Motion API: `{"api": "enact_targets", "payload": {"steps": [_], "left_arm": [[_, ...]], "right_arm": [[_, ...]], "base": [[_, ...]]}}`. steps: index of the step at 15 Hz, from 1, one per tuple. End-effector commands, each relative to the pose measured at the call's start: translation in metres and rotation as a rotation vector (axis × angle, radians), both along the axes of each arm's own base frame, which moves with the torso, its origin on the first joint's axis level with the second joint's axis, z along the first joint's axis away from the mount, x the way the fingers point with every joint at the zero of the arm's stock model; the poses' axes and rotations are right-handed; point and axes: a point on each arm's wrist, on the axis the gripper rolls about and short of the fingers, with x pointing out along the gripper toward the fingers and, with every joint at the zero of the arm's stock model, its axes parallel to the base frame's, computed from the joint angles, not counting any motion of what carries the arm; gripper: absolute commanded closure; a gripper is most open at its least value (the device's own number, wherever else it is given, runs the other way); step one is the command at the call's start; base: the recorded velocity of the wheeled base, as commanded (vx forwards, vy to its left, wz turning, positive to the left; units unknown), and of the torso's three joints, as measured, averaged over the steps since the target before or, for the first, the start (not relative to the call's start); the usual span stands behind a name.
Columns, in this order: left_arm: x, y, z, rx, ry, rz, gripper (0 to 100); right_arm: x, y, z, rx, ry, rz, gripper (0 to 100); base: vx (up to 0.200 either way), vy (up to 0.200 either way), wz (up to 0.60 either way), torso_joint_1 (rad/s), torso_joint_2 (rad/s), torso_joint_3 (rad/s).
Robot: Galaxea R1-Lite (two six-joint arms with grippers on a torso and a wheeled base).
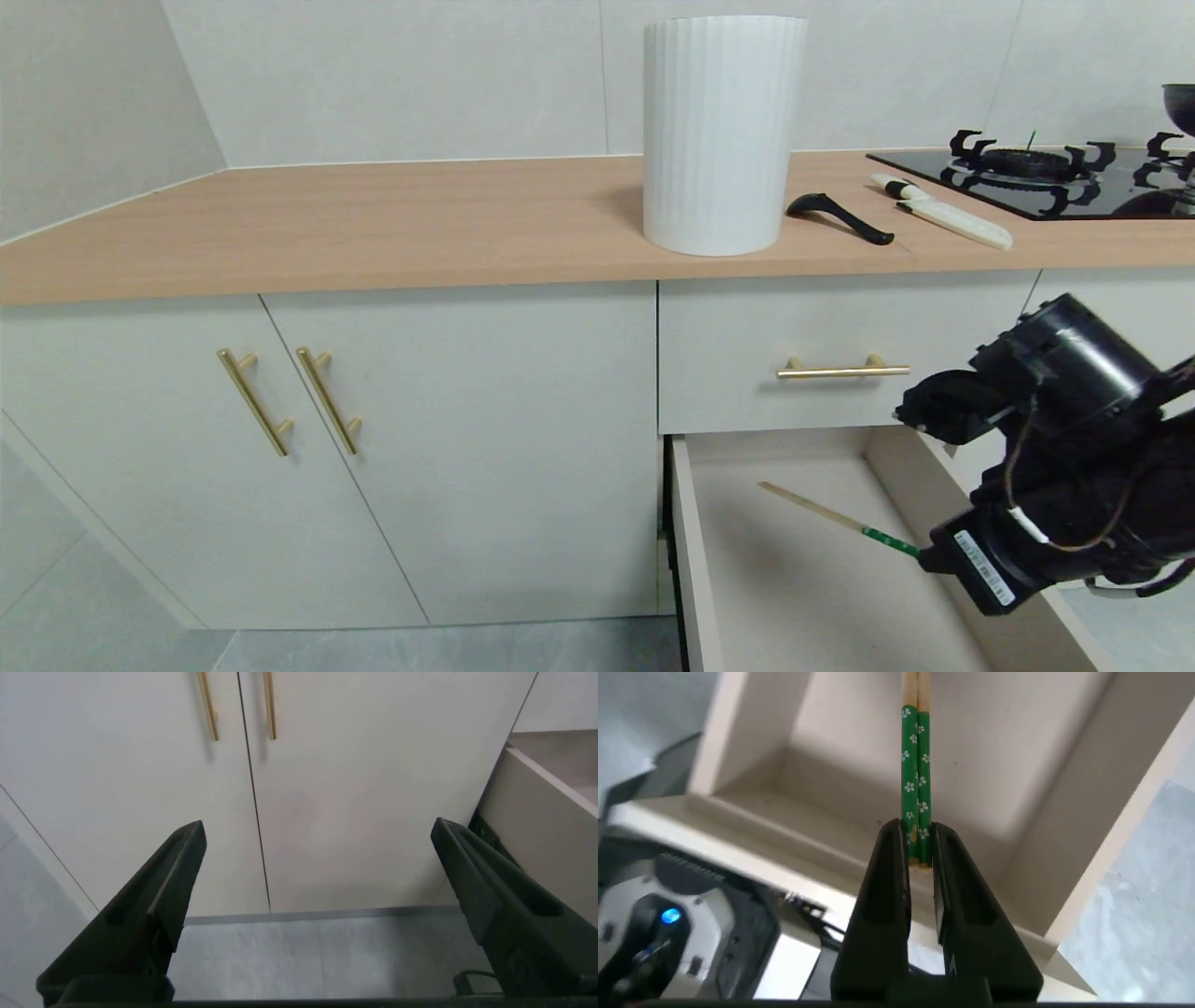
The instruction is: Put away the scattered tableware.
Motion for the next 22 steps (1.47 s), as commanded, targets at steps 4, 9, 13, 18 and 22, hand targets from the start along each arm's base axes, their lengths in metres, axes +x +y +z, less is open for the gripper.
{"api": "enact_targets", "payload": {"steps": [4,9,13,18,22], "left_arm": [[0.000,0.000,0.000,0.000,0.000,0.001,0],[0.000,0.000,0.000,0.000,0.000,0.001,0],[0.000,0.000,0.000,0.000,0.000,0.001,0],[0.000,0.000,0.000,0.000,0.000,0.001,0],[0.000,0.000,0.000,0.000,0.000,0.000,0]], "right_arm": [[0.061,0.042,-0.094,-0.083,0.143,-0.103,100],[0.088,0.057,-0.128,-0.046,0.028,-0.229,100],[0.096,0.062,-0.133,-0.004,-0.032,-0.257,100],[0.100,0.064,-0.157,-0.056,0.003,-0.264,100],[0.103,0.066,-0.192,-0.115,0.072,-0.262,100]], "base": [[0.000,0.000,0.00,0.000,0.00,0.000],[0.000,0.000,0.00,0.000,0.00,0.000],[0.000,0.000,0.00,0.000,0.00,0.000],[0.000,0.000,0.00,0.000,0.00,0.000],[0.000,0.000,0.00,0.000,0.00,0.000]]}}
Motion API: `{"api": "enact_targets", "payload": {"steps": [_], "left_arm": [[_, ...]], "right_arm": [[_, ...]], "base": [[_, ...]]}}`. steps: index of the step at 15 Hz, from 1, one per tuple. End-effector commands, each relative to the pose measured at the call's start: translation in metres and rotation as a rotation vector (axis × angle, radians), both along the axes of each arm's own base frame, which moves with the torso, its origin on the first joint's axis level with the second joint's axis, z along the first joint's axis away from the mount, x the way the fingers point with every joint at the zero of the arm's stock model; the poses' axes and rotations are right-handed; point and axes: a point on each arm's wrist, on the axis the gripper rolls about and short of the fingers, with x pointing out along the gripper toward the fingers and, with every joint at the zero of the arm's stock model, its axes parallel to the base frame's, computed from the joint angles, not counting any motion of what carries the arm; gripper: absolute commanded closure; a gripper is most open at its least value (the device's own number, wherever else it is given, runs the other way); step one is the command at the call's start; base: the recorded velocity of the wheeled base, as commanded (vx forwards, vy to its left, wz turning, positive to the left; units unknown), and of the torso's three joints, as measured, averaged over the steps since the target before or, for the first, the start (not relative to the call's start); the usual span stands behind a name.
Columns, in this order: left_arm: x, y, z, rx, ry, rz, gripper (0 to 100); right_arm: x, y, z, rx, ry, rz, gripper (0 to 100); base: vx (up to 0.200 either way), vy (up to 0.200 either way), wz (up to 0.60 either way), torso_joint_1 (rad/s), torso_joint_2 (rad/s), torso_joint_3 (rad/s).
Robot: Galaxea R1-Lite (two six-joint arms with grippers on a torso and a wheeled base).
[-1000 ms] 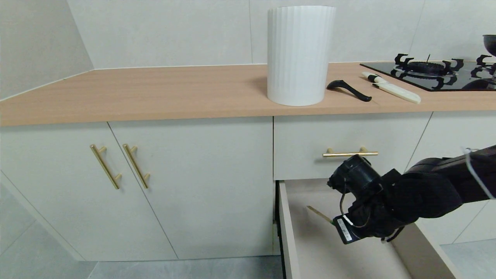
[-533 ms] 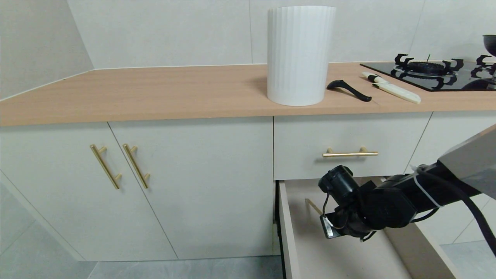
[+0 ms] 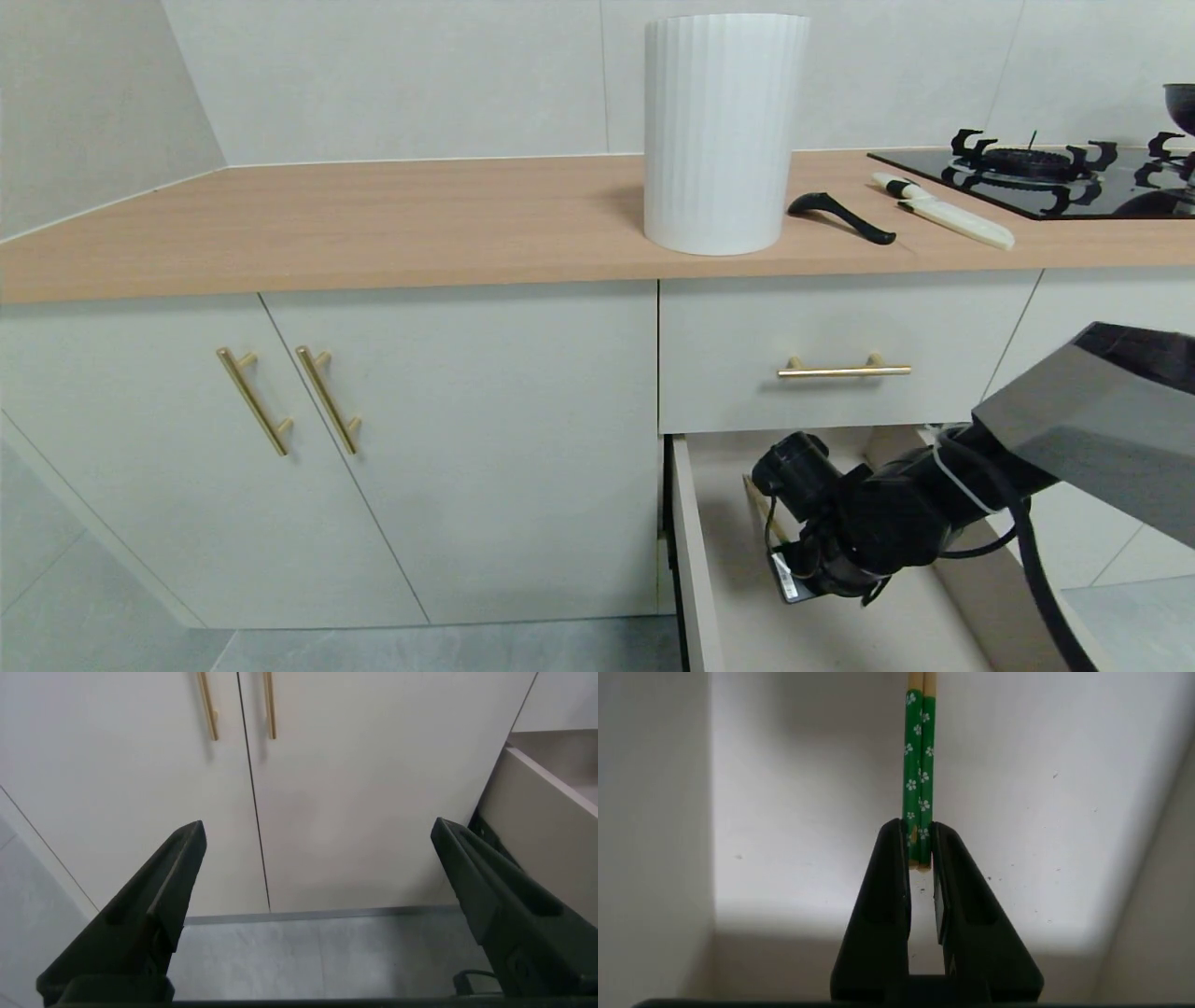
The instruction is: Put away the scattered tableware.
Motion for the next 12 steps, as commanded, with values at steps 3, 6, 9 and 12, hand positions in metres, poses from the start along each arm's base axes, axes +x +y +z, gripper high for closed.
{"api": "enact_targets", "payload": {"steps": [3,6,9,12], "left_arm": [[0.000,0.000,0.000,0.000,0.000,-0.001,0],[0.000,0.000,0.000,0.000,0.000,0.001,0],[0.000,0.000,0.000,0.000,0.000,0.001,0],[0.000,0.000,0.000,0.000,0.000,-0.001,0]], "right_arm": [[0.005,0.004,-0.049,-0.056,0.078,0.001,100],[0.006,0.004,-0.056,-0.083,0.056,-0.011,100],[0.007,0.004,-0.055,-0.081,0.054,-0.011,100],[0.007,0.004,-0.055,-0.081,0.055,-0.013,100]], "base": [[0.000,0.000,0.00,0.000,0.00,0.000],[0.000,0.000,0.00,0.000,0.00,0.000],[0.000,0.000,0.00,0.000,0.00,0.000],[0.000,0.000,0.00,0.000,0.00,0.000]]}}
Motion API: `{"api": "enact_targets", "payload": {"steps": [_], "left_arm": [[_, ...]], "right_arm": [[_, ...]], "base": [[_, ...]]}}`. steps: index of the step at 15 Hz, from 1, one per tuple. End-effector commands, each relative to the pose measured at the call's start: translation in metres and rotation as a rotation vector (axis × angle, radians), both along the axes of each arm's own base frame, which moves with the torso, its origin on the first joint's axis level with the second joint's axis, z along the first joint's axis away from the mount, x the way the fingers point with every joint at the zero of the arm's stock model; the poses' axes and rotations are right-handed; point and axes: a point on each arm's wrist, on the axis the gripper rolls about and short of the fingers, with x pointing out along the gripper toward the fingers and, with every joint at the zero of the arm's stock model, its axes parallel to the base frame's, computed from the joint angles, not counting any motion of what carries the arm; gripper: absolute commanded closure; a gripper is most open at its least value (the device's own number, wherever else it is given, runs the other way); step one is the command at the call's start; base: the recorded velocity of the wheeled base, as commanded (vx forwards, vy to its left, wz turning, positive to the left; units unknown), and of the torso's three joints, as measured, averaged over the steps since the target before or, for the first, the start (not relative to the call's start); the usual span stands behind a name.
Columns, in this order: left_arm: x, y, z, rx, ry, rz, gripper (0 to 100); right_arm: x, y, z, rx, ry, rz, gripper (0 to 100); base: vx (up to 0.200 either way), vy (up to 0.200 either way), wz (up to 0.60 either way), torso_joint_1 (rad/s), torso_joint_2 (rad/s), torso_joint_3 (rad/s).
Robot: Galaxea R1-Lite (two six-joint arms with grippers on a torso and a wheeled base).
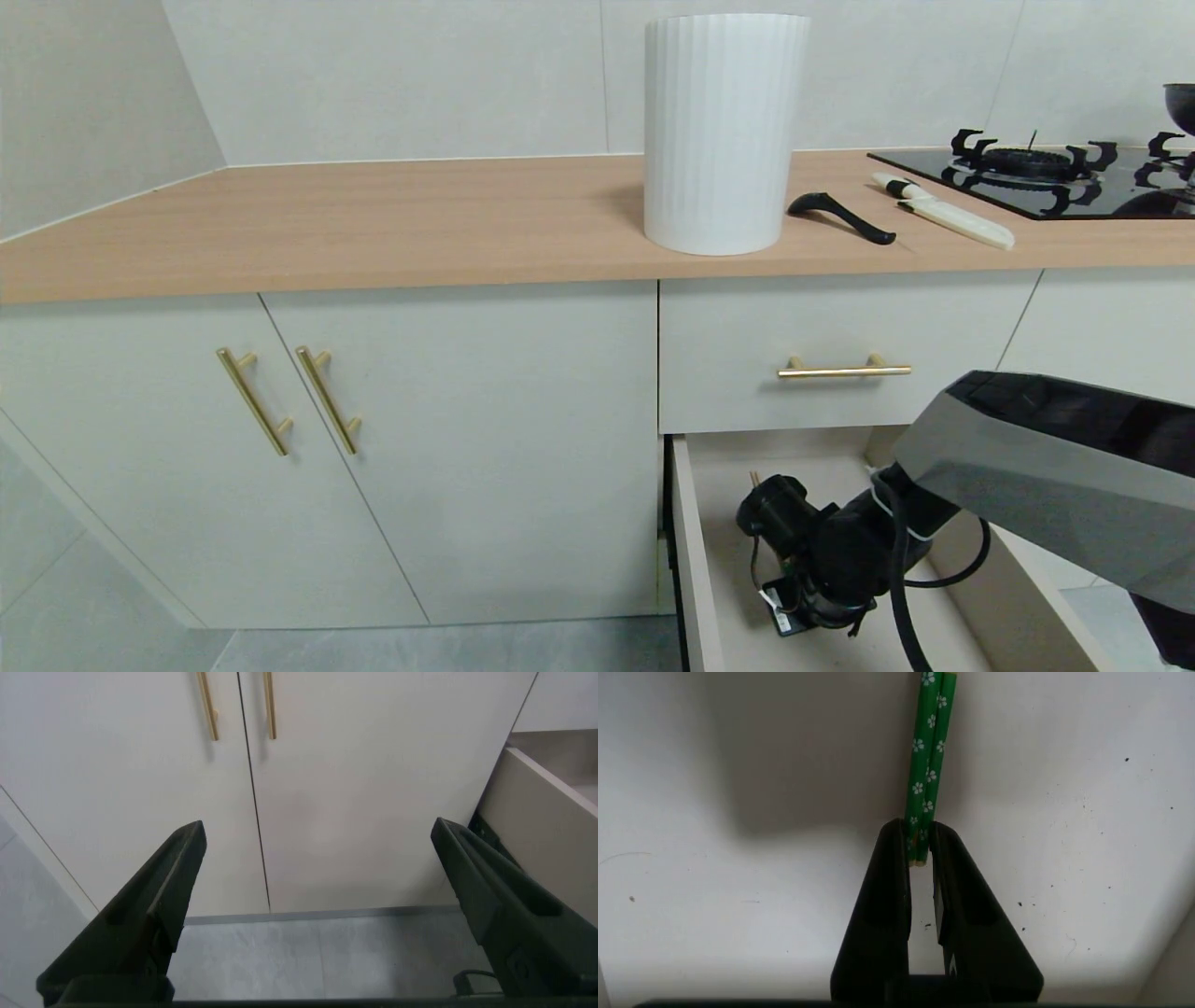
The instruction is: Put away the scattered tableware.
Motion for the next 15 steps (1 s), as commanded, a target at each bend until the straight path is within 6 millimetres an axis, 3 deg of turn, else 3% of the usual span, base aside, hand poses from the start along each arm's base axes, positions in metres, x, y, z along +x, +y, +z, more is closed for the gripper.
{"api": "enact_targets", "payload": {"steps": [1,4,5,12,15], "left_arm": [[0.000,0.000,0.000,0.000,0.000,0.000,0],[0.000,0.000,0.000,0.000,0.000,0.000,0],[0.000,0.000,0.000,0.000,0.000,0.000,0],[0.000,0.000,0.000,0.000,0.000,-0.001,0],[0.000,0.000,0.000,0.000,0.000,0.000,0]], "right_arm": [[0.000,0.000,0.000,-0.001,0.000,0.000,100],[0.000,0.000,0.000,-0.001,0.000,0.000,100],[0.000,0.000,0.000,-0.002,0.001,0.000,0],[0.000,0.000,0.001,0.001,-0.003,0.000,0],[-0.002,-0.002,0.028,0.035,-0.052,-0.001,0]], "base": [[0.000,0.000,0.00,0.000,0.00,0.000],[0.000,0.000,0.00,0.000,0.00,0.000],[0.000,0.000,0.00,0.000,0.00,0.000],[0.000,0.000,0.00,0.000,0.00,0.000],[0.000,0.000,0.00,0.000,0.00,0.000]]}}
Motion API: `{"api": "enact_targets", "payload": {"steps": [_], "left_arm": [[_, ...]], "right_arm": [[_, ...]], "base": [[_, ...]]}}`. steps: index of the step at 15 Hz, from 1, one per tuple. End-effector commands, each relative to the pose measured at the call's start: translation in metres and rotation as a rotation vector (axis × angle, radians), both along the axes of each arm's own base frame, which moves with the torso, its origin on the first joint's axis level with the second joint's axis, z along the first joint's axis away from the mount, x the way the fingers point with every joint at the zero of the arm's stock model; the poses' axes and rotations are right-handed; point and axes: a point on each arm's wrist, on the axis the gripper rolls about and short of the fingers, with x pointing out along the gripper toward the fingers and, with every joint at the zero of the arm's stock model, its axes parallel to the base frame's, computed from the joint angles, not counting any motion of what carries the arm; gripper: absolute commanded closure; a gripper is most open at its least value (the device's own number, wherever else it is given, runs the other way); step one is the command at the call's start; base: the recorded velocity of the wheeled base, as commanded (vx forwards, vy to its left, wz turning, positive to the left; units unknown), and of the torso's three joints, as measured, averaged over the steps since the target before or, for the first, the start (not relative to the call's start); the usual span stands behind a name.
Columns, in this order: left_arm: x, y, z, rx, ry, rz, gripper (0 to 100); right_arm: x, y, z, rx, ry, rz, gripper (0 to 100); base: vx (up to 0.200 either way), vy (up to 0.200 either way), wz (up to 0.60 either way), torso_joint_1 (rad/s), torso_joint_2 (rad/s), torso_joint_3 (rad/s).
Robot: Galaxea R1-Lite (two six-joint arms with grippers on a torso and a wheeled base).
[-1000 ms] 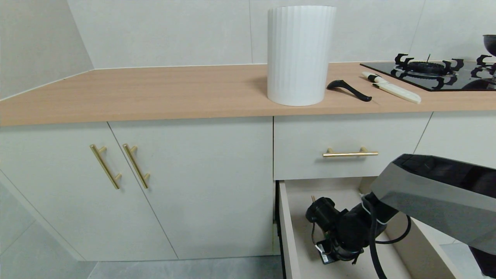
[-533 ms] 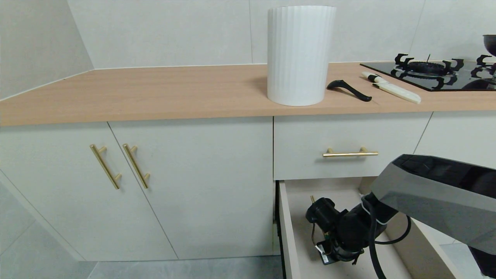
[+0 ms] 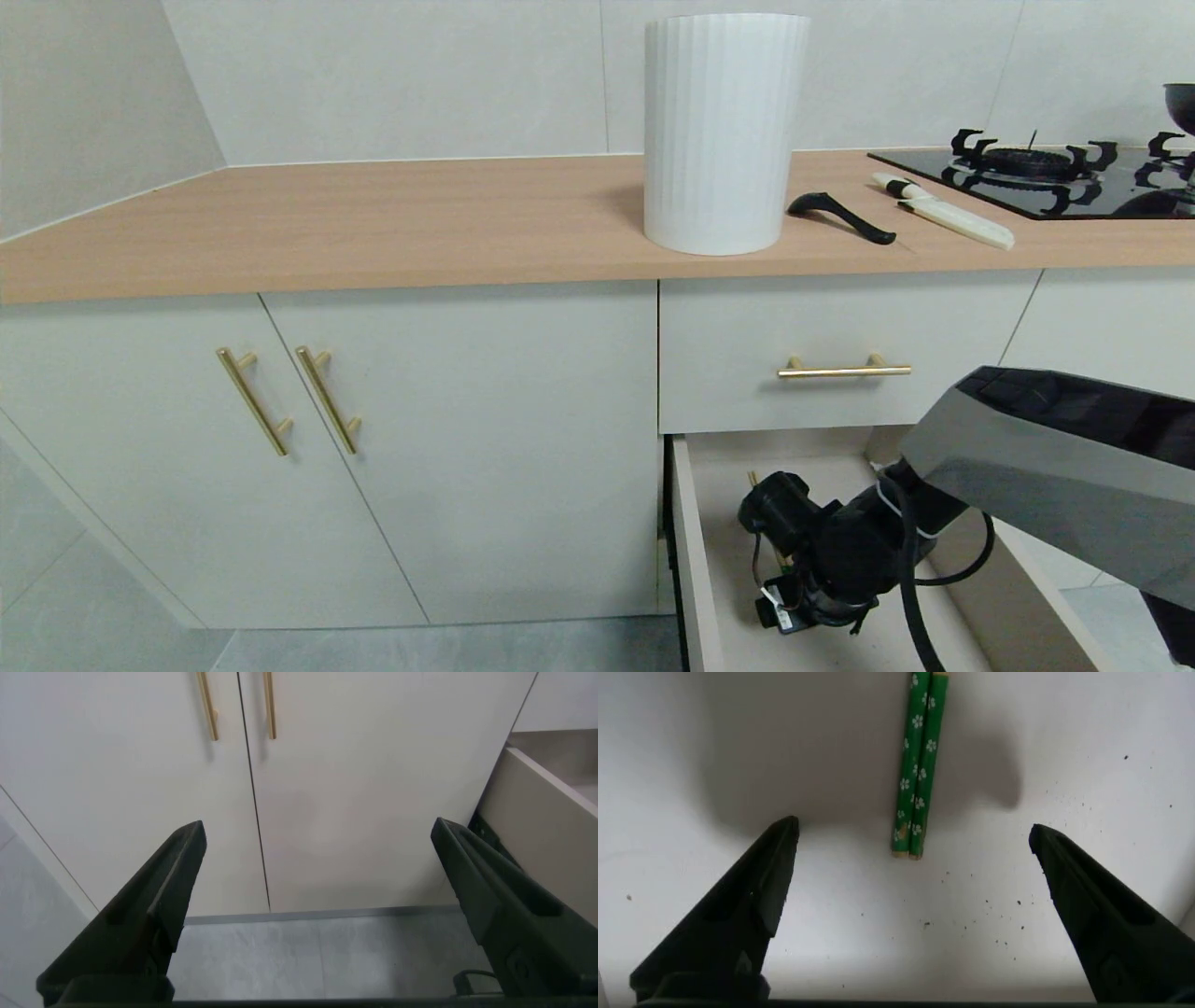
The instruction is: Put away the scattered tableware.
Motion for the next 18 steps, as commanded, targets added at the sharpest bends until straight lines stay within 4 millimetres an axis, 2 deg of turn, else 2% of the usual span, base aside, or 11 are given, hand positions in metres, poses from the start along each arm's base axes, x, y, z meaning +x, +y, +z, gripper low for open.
{"api": "enact_targets", "payload": {"steps": [1,2,3,4,8,13,18], "left_arm": [[0.000,0.000,0.000,0.000,0.000,0.000,0],[0.000,0.000,0.000,0.000,0.000,0.000,0],[0.000,0.000,0.000,0.000,0.000,-0.001,0],[0.000,0.000,0.000,0.000,0.000,-0.001,0],[0.000,0.000,0.000,0.000,0.000,-0.001,0],[0.000,0.000,0.000,0.000,0.000,0.000,0],[0.000,0.000,0.000,0.000,0.000,0.000,0]], "right_arm": [[-0.005,-0.004,0.047,0.065,-0.091,-0.003,0],[-0.007,-0.005,0.060,0.087,-0.119,-0.003,0],[-0.014,-0.011,0.096,0.147,-0.194,-0.004,0],[-0.021,-0.015,0.117,0.178,-0.241,-0.002,0],[-0.050,-0.036,0.179,0.264,-0.399,0.012,0],[-0.065,-0.062,0.223,0.312,-0.542,-0.017,0],[-0.067,-0.079,0.239,0.311,-0.613,-0.039,0]], "base": [[0.000,0.000,0.00,0.000,0.00,0.000],[0.000,0.000,0.00,0.000,0.00,0.000],[0.000,0.000,0.00,0.000,0.00,0.000],[0.000,0.000,0.00,0.000,0.00,0.000],[0.000,0.000,0.00,0.000,0.00,0.000],[0.000,0.000,0.00,0.000,0.00,0.000],[0.000,0.000,0.00,0.000,0.00,0.000]]}}
